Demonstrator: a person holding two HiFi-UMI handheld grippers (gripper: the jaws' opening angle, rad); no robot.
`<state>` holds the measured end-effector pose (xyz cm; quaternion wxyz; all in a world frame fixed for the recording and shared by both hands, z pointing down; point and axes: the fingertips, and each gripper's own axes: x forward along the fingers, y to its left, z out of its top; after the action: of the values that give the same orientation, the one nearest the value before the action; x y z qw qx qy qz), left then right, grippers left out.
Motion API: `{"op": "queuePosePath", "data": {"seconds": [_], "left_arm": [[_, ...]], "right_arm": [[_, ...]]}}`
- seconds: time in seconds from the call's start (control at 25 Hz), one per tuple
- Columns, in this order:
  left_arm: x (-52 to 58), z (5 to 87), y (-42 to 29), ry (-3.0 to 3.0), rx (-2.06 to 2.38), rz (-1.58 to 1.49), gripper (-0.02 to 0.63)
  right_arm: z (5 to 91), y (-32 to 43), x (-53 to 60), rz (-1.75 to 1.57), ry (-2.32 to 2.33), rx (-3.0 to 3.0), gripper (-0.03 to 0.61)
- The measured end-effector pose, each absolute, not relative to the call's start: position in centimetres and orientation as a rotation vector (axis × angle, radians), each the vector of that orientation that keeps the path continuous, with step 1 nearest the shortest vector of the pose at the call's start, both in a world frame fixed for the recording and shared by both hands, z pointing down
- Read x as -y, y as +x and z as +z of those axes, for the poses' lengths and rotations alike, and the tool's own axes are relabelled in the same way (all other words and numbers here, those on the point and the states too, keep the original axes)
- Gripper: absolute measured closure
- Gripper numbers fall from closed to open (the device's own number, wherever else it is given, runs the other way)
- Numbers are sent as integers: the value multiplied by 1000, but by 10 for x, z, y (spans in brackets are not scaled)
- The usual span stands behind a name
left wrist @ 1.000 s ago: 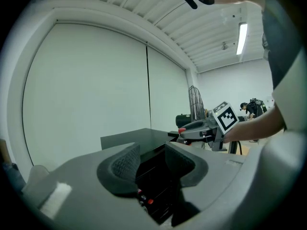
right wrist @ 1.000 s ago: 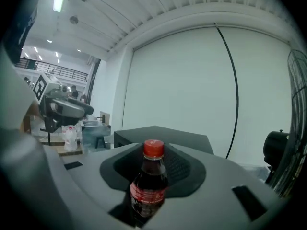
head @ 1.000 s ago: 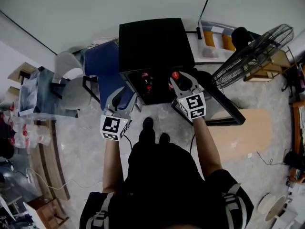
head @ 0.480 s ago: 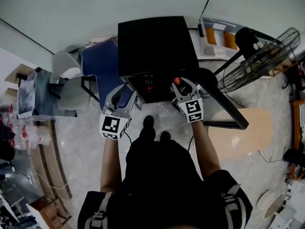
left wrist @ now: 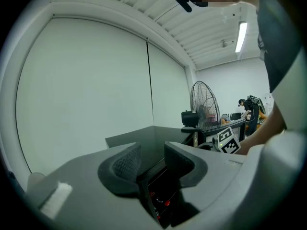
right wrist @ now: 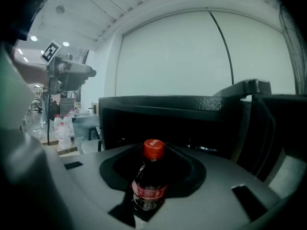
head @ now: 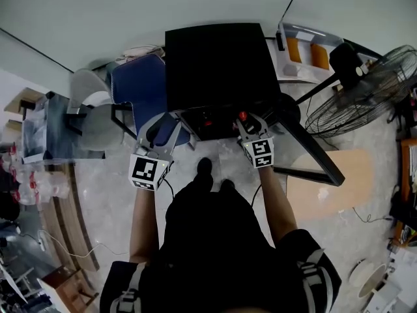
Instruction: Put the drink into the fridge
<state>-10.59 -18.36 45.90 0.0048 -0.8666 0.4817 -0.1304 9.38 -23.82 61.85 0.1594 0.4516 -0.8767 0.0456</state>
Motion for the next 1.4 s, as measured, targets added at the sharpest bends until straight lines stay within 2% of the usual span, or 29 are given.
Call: {"op": "queuePosePath", "data": {"seconds": [0.36, 0.96, 1.4], "left_arm": [[202, 459, -111, -2798, -1482, -324, 462], [217, 473, -128, -2814, -1461, -385, 463], [217, 485, -127, -2866, -1399, -437, 463]], "right_arm": [[668, 90, 255, 212, 1287, 2435, 445], [731, 76, 300, 269, 1309, 2353, 445], [745, 66, 331, 262, 1409, 2303, 443]]}}
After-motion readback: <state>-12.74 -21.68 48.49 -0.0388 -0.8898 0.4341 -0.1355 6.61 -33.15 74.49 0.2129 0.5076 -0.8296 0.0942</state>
